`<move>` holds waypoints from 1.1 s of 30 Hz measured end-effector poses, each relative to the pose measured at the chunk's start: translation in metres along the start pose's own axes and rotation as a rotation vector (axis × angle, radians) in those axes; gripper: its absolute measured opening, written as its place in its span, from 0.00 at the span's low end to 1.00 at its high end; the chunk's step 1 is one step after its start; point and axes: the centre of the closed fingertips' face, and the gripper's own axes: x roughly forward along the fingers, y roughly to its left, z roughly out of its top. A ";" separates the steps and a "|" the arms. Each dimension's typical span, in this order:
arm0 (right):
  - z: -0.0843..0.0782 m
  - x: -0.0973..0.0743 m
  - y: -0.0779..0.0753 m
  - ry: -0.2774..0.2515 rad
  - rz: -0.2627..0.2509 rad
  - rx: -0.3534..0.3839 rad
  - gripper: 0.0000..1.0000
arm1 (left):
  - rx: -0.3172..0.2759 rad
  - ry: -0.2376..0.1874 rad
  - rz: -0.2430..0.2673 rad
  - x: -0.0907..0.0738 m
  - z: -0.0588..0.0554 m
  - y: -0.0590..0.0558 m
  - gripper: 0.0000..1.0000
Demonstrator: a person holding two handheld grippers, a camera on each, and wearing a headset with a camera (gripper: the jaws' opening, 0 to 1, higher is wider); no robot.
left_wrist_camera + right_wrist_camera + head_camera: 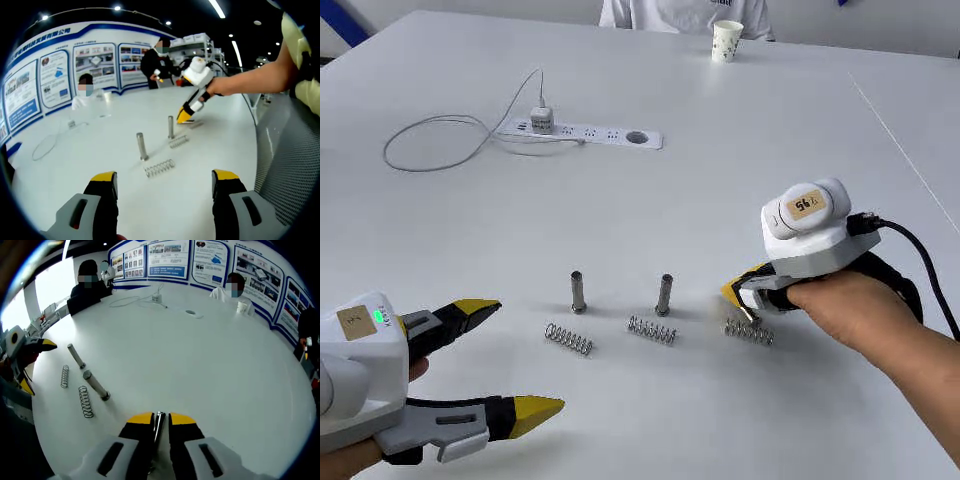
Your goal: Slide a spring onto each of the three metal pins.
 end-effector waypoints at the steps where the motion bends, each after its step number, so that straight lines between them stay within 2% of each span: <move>1: 0.000 0.000 0.000 0.002 0.000 0.003 0.12 | -0.001 0.000 0.000 0.000 0.000 0.000 0.78; 10: -0.002 0.003 0.000 0.016 -0.002 0.019 0.10 | -0.004 -0.002 -0.002 0.001 -0.001 -0.001 0.78; 22: -0.002 0.004 0.001 0.028 0.002 0.006 0.09 | -0.008 0.000 -0.003 0.001 -0.002 -0.001 0.78; 33: -0.003 0.004 0.001 0.042 0.023 0.055 0.08 | -0.002 -0.003 -0.010 0.005 0.000 -0.003 0.77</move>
